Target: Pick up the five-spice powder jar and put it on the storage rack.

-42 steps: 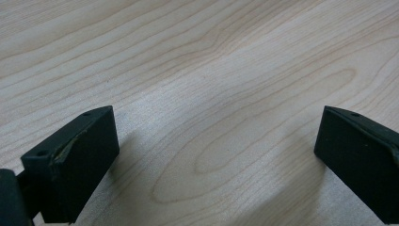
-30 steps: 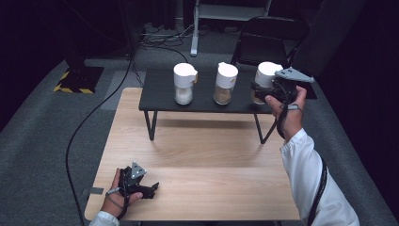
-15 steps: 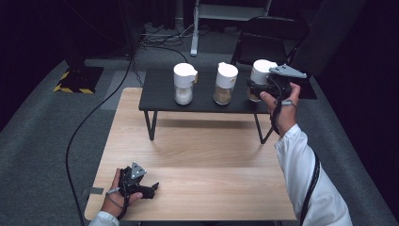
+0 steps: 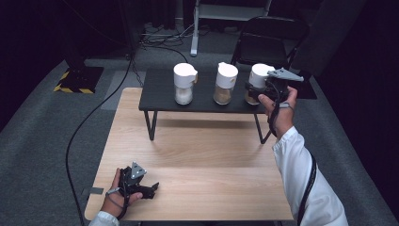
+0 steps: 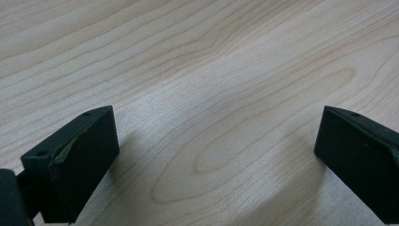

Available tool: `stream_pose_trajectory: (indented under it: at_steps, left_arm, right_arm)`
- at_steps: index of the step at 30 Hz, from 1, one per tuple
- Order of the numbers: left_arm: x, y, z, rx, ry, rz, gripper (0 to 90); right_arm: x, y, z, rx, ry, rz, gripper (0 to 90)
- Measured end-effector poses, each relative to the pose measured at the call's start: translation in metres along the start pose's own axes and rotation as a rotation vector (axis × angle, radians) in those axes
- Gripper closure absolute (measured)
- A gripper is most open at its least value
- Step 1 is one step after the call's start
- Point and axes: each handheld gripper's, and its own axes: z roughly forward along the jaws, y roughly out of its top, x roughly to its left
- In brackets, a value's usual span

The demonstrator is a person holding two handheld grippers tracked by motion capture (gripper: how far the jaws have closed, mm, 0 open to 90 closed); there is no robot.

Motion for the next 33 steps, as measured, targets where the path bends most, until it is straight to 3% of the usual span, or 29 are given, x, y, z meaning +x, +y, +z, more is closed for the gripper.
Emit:
stream_pose_trajectory:
  at_steps: [6, 21, 33]
  left_arm:
    - [0.0, 0.0, 0.0, 0.0, 0.0, 0.0, 0.2]
    - [0.0, 0.0, 0.0, 0.0, 0.0, 0.001, 0.3]
    - [0.0, 0.0, 0.0, 0.0, 0.0, 0.001, 0.2]
  right_arm:
    - [-0.002, -0.004, 0.002, 0.008, 0.003, 0.014, 29.4]
    - [-0.009, -0.016, -0.001, -0.032, 0.016, 0.02, 26.9]
    - [-0.015, -0.014, 0.004, -0.01, 0.026, 0.036, 20.0]
